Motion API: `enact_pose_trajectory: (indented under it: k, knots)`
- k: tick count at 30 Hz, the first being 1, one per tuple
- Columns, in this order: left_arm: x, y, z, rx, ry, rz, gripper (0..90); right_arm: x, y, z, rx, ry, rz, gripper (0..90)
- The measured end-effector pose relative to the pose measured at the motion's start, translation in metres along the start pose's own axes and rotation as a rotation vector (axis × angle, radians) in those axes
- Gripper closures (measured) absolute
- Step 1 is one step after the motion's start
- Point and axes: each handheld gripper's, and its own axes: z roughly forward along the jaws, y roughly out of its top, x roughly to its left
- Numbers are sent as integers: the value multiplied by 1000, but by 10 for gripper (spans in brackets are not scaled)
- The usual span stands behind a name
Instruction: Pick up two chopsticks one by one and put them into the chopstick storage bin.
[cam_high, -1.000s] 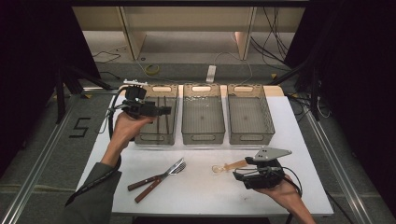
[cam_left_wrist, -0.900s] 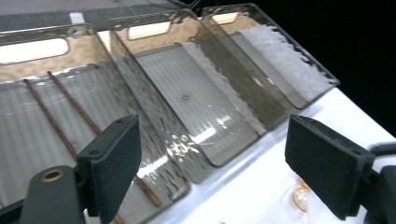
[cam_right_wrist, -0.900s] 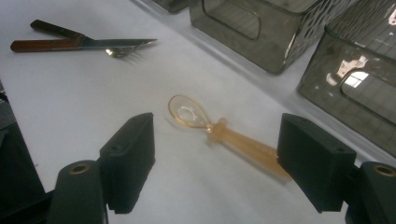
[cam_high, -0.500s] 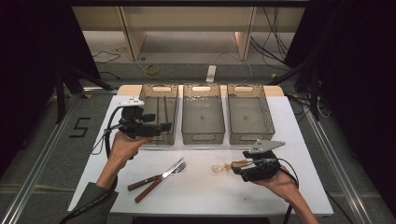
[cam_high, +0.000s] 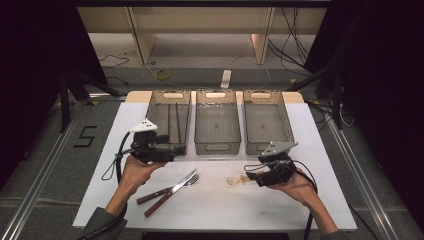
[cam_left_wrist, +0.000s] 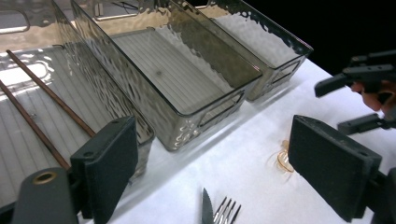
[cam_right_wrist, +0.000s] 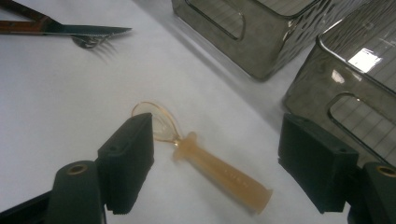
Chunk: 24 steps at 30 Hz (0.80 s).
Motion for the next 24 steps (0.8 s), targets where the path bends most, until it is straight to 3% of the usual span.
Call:
enact_pose_trajectory:
  k: [7,16,24]
  knots:
    - [-2,-15,2,27,-14,2,157,-6,9,5,54,22,-38,273]
    - [-8,-26,1,21,-17,15,157,-9,13,14,117,52,-77,273]
    - [-17,-36,-4,1,-21,72,157,-12,10,23,180,50,-99,261]
